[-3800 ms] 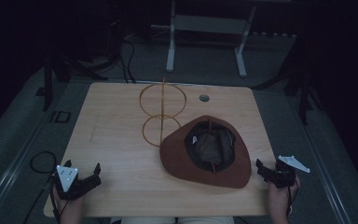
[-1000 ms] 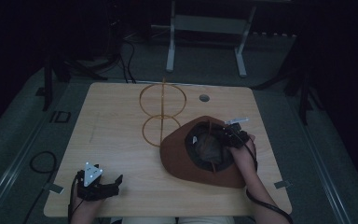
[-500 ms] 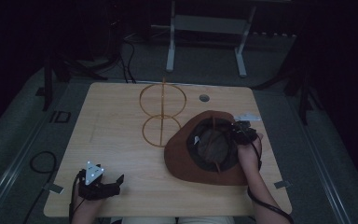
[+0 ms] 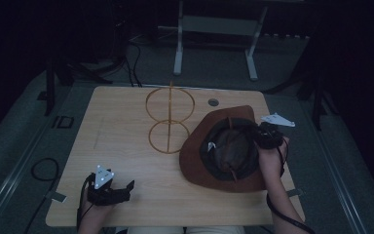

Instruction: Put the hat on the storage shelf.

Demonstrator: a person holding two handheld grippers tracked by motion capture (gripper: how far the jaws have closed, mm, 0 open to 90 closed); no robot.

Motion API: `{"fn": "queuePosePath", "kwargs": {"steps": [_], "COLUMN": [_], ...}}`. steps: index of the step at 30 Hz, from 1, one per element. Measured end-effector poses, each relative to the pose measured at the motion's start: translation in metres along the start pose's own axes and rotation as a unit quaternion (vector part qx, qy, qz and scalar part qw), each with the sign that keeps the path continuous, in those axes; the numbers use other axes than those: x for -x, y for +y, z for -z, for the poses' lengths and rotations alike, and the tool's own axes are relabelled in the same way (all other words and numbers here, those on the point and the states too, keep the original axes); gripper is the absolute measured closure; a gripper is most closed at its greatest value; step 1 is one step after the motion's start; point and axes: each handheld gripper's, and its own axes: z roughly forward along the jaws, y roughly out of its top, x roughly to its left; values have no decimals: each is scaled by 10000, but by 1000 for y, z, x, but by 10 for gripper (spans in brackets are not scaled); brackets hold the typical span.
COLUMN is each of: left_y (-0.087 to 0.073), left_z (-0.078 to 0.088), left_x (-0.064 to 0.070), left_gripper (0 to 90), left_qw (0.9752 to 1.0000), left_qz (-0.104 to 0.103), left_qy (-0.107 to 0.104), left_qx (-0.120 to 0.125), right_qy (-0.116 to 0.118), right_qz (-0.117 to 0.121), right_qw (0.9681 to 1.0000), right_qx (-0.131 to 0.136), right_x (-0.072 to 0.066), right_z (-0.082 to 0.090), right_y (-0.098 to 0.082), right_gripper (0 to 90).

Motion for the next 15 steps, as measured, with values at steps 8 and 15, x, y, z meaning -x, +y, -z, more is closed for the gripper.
{"fn": "queuePosePath", "kwargs": {"steps": [8, 15], "left_y": [24, 50], "left_z": [-9, -22], "left_x": [20, 47], "left_gripper": [64, 64], "left_qw": [9992, 9961], "left_qz": [-149, -483], "left_qy": [-351, -732], "left_qx": [67, -37], "right_qy": [54, 83], "right_qz": [-74, -52], "right_qw": [9999, 9999], "right_qx": [73, 39], "right_x": [-2, -5], "right_z": [9, 12], "right_y": [-4, -8], "right_gripper": [843, 842]}}
